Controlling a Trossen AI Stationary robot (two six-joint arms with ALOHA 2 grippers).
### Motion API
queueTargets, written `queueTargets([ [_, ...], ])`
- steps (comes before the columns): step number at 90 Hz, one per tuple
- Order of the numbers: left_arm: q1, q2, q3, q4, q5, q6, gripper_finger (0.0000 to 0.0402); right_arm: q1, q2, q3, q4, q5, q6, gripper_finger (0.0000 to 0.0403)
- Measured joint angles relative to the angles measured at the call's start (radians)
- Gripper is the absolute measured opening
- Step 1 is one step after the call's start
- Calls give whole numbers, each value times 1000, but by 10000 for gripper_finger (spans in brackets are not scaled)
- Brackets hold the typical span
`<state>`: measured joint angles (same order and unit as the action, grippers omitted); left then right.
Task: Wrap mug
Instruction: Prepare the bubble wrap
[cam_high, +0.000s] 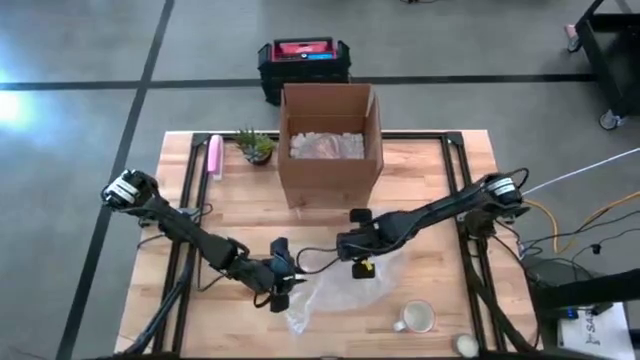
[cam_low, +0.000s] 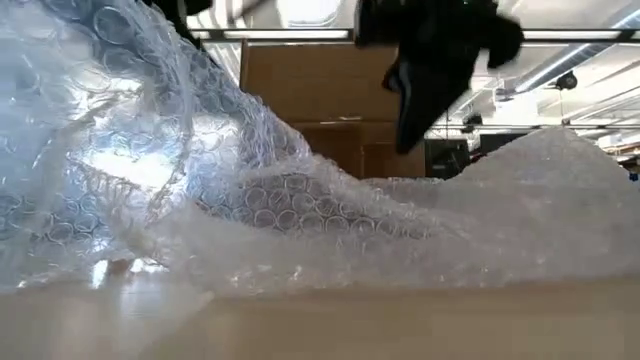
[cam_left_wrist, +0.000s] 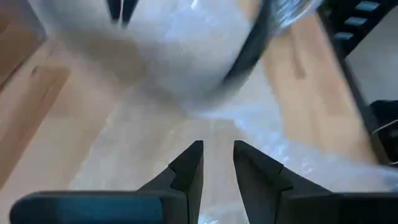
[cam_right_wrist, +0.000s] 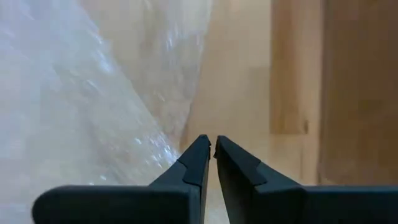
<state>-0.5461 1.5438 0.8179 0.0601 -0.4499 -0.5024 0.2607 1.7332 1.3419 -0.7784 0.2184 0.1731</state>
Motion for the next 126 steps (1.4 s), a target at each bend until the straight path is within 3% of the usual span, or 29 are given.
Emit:
queueTargets([
  [9, 4, 13, -16, -8, -62, -37, 75, 13, -38, 1, 23, -8, 3, 18],
  [24, 21, 43, -65, 0, -58, -125, 75, 60, -39, -26, 160, -23, -3, 18],
  [57, 45, 71, -164, 5, -10, -233, 75, 51, 181, -36, 397, -17, -33, 18],
  [74, 60, 75, -215, 4, -12, -316, 75, 63, 220, -20, 395, -107, -49, 18],
  [104, 71, 57, -265, 19, 3, -432, 75, 157, 178, 27, 359, -304, -2, 18],
  [126, 72, 56, -258, 10, 5, -432, 75, 306, 179, 59, 385, -306, 53, 18],
])
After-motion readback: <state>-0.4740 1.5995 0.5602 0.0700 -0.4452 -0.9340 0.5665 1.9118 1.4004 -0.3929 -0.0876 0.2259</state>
